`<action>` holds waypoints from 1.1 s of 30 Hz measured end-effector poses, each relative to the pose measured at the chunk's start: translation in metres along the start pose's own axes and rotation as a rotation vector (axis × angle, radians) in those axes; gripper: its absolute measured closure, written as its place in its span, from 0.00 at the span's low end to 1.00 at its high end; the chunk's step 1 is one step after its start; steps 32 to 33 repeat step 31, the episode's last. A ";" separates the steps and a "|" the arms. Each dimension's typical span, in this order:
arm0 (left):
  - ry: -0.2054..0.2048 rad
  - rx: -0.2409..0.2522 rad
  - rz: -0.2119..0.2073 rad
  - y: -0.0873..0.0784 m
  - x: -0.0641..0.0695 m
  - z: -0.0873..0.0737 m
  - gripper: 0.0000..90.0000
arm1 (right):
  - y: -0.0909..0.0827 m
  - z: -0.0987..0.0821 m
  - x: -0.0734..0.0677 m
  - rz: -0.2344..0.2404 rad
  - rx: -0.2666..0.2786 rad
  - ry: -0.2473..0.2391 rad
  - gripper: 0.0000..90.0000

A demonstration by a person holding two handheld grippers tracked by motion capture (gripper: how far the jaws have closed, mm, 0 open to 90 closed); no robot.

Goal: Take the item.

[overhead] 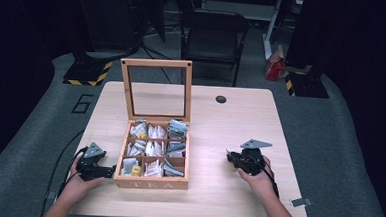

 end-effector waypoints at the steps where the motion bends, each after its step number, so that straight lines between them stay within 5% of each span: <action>1: 0.006 -0.001 0.002 0.000 0.000 0.000 0.15 | 0.000 0.000 0.000 0.000 -0.001 0.002 0.77; 12: 0.005 0.000 0.002 0.000 0.000 0.000 0.15 | -0.001 0.004 -0.004 0.017 0.020 0.013 0.55; 33: 0.001 0.000 0.001 0.000 0.000 0.000 0.15 | -0.026 0.019 0.013 -0.070 0.097 0.022 0.44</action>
Point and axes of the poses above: each handheld gripper's, and its own axes: y roughly forward along the jaws, z roughly out of its top, x roughly to its right, the point moved 4 cm from there along y, roughly forward along the jaws, and after that the axes turned 6 degrees about x, right-handed, at the moved point
